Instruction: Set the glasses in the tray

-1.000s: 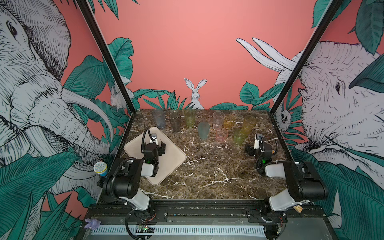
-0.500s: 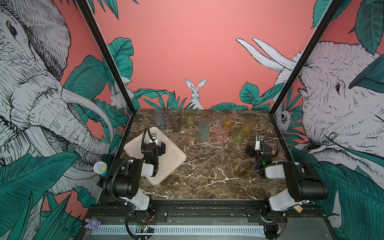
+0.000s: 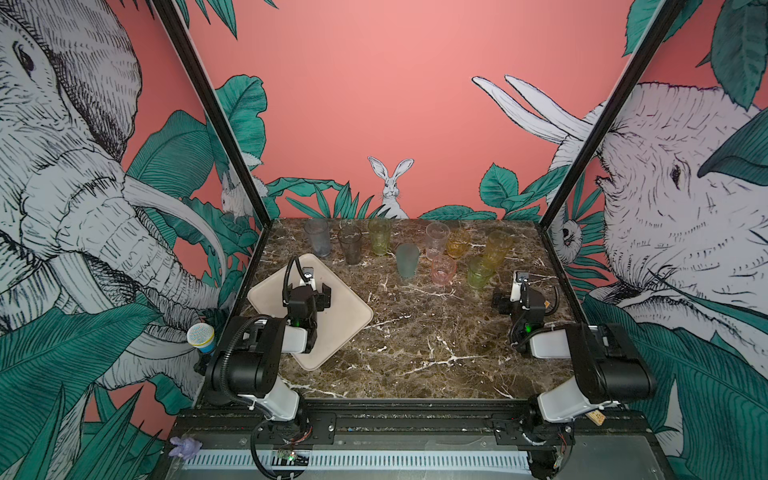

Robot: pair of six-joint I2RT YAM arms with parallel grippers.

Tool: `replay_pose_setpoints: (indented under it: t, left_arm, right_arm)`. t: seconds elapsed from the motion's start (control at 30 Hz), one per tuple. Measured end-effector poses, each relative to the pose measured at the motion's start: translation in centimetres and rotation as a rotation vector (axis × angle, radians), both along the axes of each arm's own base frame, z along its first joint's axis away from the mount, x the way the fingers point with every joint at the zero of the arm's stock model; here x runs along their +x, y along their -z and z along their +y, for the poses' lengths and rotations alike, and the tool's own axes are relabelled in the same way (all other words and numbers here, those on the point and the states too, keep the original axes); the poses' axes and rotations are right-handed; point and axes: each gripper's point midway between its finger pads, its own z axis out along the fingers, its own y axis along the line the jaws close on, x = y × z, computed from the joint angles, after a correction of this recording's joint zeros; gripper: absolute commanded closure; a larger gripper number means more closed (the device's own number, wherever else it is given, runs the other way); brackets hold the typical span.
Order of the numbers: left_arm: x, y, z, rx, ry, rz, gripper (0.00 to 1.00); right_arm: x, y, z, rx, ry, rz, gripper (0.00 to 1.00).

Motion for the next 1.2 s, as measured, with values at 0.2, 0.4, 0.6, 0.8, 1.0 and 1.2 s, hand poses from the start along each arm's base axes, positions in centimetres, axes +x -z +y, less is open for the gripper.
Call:
replay_pose_setpoints:
  t: [0.2,0.4,0.6,0.8,1.0,1.2]
  left_arm:
    - [0.0,0.0,0.0,0.000,0.000,0.000,0.00]
    - [-0.5,-0.6,-0.1,0.003,0.010,0.021,0.00]
    - [-0.5,-7.9,0.0,-0.039,-0.010,-0.077,0.00]
    - [-1.6,-14.7,-0.9,-0.123,-0.010,-0.142,0.00]
    - [-3.9,-18.1,-1.5,-0.262,-0.014,-0.100,0.00]
    - [-7.3,-18.5,-1.9,-0.379,-0.022,-0.021,0.01]
  right_arm:
    - [0.0,-0.1,-0.1,0.001,0.005,-0.004,0.01]
    - [-0.3,-1.3,-0.4,-0.003,0.021,-0.019,0.01]
    - [-0.6,-4.8,-1.1,0.047,0.085,-0.018,0.01]
    - [0.3,-9.7,-1.4,0.268,0.185,-0.021,0.01]
    - [0.5,-12.5,2.7,0.563,0.049,0.038,0.01]
    - [-0.8,-12.7,8.2,0.771,-0.067,0.198,0.01]
